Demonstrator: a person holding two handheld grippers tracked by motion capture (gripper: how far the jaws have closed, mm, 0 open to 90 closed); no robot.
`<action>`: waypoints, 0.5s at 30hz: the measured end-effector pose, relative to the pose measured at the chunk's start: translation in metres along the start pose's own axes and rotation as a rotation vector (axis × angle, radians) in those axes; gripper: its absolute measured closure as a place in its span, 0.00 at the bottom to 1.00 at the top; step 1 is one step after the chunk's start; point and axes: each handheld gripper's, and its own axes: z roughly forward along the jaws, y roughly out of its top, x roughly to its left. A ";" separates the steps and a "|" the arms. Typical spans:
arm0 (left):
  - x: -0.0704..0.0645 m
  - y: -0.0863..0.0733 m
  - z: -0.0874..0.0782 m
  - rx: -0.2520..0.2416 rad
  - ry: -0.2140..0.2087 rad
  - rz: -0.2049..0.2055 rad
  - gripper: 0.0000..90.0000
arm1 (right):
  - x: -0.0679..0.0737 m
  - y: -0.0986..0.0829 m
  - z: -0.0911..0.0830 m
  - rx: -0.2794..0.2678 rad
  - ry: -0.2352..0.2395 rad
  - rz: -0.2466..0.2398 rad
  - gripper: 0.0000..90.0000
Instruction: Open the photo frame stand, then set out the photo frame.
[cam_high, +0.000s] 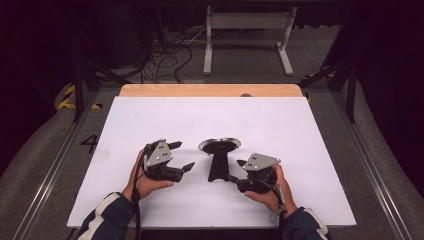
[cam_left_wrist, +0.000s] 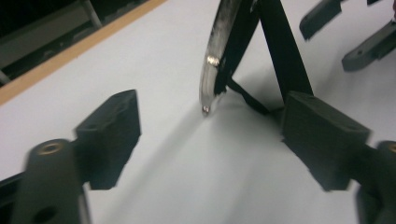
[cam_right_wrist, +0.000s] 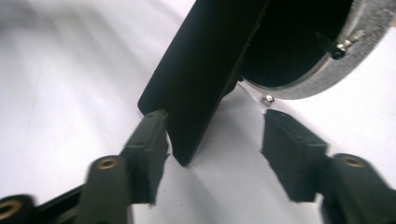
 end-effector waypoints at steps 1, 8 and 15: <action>0.000 0.000 0.000 0.000 0.000 0.000 0.16 | 0.000 0.000 0.000 0.000 0.000 0.000 0.43; -0.010 -0.026 -0.022 0.055 -0.010 -0.045 0.06 | 0.003 -0.008 -0.011 -0.006 -0.039 0.023 0.20; -0.015 -0.047 -0.031 0.109 -0.018 -0.082 0.05 | 0.009 -0.009 -0.010 -0.021 -0.044 0.025 0.12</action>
